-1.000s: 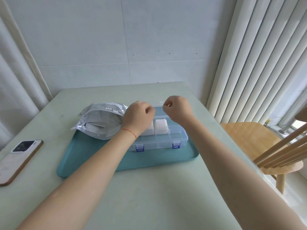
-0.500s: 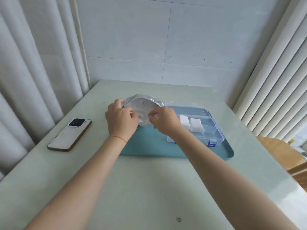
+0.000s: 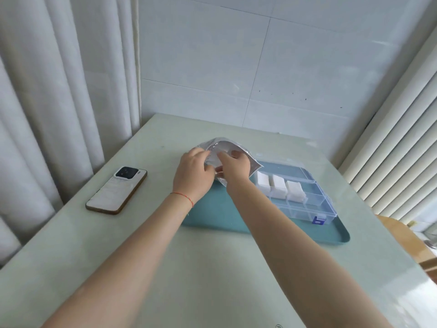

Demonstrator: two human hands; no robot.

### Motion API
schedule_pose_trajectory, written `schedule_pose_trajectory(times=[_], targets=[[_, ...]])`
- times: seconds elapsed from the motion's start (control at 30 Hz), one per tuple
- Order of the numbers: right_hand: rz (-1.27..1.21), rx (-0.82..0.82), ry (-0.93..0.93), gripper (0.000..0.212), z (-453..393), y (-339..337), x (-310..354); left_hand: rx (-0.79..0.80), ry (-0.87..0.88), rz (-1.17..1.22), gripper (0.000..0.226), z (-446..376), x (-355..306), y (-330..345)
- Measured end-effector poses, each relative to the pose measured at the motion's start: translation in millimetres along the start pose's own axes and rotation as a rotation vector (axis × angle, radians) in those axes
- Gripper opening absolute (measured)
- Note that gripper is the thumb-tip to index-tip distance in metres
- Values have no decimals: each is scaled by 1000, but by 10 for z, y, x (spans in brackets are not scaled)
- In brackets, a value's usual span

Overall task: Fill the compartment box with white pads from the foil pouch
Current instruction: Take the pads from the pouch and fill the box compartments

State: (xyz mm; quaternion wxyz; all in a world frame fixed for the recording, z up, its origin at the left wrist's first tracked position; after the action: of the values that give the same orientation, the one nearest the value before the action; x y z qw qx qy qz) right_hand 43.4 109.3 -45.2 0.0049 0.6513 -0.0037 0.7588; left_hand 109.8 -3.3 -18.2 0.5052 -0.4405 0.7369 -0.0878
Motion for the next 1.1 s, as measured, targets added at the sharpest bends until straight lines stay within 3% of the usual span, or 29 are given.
schedule_pose_trajectory(times=[0.17,0.3,0.5,0.6,0.77,0.83,0.93,1.03,1.1], targets=[[-118,-85,140,16,-61,-25,23,42,4,-6,46,-20,34,6],[-140,-60,187,17,-72,-55,30,67,-13,-2,47,-27,55,15],[94,71,116,15,109,-373,27,87,-56,-5,41,-30,46,73],[113,136,83,11,175,-527,2,-11,-125,7,28,39,13,36],[240,298,26,9,282,-578,-46,65,-250,298,28,196,-8,129],[373,304,-15,7,306,-595,-28,-5,-217,269,22,225,18,83],[525,156,-96,31,224,-686,21,-173,-213,118,13,237,133,-47],[561,169,-103,59,166,-603,7,-101,-193,85,16,163,207,1],[555,184,-82,67,139,-490,-18,-76,-154,101,22,121,205,36]])
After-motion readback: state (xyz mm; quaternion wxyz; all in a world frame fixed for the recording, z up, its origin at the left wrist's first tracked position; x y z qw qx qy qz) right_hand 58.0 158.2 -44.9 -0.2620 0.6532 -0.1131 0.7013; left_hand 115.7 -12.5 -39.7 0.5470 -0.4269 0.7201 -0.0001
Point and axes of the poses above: each hand's wrist, its own z-axis away from the middle knuckle, its own y-axis out of the palm, x = y × z, the point moved 7 cm from there along -z, towards the middle knuckle, and after that the axes turned 2 degrees about z, right-handed, at the moved point
